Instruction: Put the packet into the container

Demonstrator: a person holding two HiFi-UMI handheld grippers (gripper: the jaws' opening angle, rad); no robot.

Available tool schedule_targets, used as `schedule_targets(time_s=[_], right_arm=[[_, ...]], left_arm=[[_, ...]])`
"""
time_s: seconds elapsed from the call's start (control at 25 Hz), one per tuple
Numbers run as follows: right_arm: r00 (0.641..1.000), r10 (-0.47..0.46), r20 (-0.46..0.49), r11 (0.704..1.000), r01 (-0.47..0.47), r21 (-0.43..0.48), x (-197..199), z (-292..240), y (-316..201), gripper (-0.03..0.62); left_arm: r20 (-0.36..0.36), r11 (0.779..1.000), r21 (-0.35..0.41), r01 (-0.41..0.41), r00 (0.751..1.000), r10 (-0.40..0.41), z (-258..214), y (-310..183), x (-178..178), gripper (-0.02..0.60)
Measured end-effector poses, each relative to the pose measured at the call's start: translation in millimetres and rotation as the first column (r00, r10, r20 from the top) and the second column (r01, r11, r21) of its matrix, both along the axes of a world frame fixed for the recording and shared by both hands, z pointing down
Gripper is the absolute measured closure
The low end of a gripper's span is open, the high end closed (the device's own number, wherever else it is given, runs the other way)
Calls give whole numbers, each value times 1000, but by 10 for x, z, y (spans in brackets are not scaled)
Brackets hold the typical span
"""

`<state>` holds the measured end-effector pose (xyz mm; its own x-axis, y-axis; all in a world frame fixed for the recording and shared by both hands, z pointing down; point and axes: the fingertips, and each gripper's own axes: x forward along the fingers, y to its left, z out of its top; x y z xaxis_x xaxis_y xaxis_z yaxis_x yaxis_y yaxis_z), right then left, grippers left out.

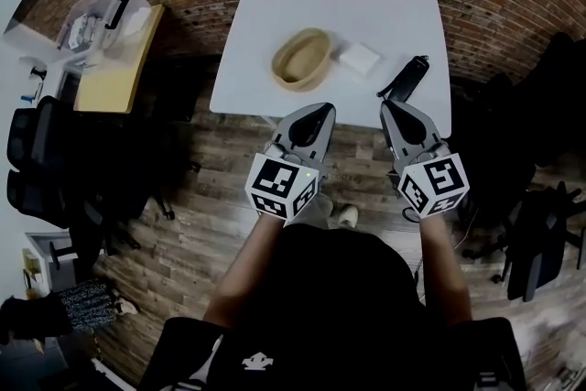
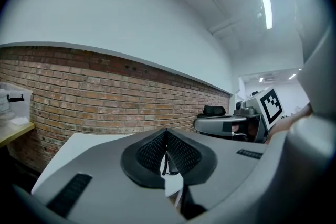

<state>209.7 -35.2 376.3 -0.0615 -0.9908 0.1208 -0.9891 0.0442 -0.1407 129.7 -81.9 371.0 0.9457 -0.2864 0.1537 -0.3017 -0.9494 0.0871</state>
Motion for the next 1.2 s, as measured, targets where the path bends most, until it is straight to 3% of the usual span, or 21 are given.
schedule_targets(time_s=[0.24, 0.76, 1.2], right_arm=[[1000, 22, -9, 1000, -22, -4, 65, 47, -313, 589], [998, 59, -12, 998, -59, 3, 341, 20, -1459, 589], [995, 94, -33, 996, -94, -9, 440, -39, -2010, 589]], left_arm=[[-2, 1000, -7, -28, 1000, 28, 103, -296, 69, 577], [-21, 997, -9, -71, 997, 71, 68, -1501, 431, 577], [-41, 994, -20, -110, 993, 110, 23, -2056, 553, 577]])
